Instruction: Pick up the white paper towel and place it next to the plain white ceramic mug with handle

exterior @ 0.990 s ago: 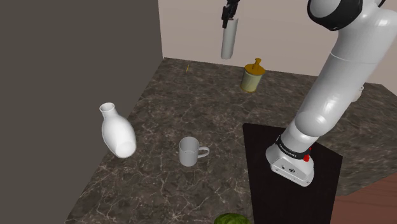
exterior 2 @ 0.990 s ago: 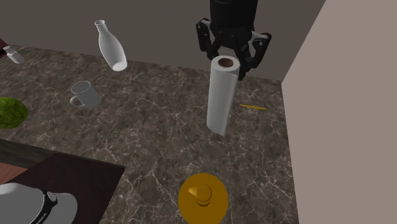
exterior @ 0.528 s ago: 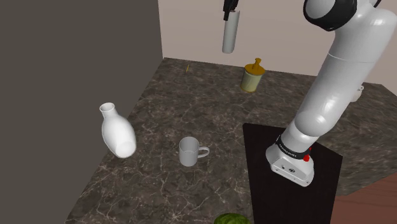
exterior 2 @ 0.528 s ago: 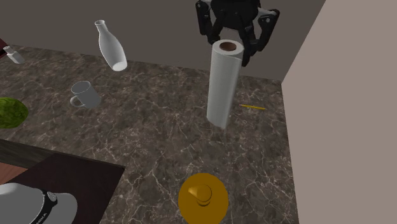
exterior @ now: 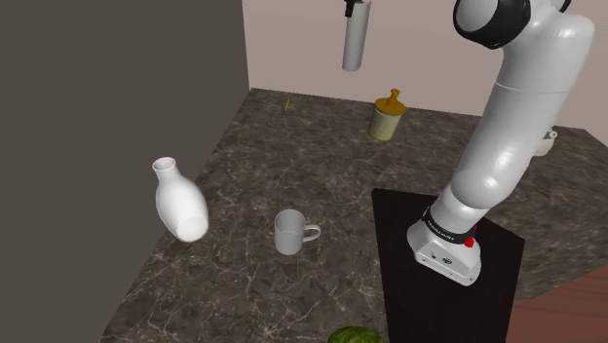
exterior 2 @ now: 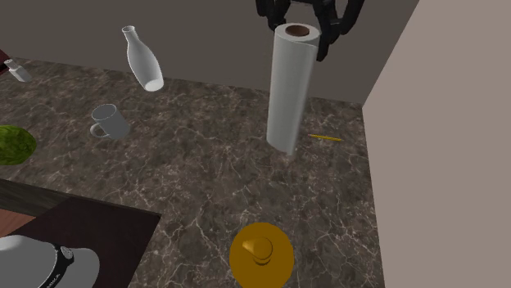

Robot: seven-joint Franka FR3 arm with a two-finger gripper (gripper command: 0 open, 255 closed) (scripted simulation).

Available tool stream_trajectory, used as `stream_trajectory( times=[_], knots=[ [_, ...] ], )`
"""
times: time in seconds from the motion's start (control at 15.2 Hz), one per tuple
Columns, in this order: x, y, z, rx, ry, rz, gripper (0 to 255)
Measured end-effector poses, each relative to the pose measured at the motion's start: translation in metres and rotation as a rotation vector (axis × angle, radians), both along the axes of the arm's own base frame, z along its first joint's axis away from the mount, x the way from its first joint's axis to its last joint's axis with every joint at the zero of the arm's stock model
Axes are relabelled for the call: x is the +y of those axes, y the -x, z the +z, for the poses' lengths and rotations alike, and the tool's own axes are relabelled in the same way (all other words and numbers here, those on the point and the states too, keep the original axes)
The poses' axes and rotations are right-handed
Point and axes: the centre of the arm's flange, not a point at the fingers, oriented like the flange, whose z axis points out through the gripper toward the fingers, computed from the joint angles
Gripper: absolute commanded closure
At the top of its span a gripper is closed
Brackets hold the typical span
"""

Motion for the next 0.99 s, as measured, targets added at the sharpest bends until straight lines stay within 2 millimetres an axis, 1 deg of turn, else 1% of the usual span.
stream_trajectory(
  times=[0.07,0.2,0.4,0.53,0.59,0.73,0.99],
  knots=[
    [0.0,-0.001,0.004,0.0,0.0,0.0,255],
    [0.013,0.005,0.009,0.0,-0.001,0.0,255],
    [0.047,0.016,0.011,0.0,-0.001,0.0,255],
    [0.075,0.029,0.011,0.001,-0.001,0.001,255],
    [0.083,0.031,0.009,0.0,-0.001,0.001,255],
    [0.11,0.039,0.011,0.001,-0.001,0.001,255],
    [0.159,0.061,0.007,0.001,-0.001,0.002,255]
  ],
)
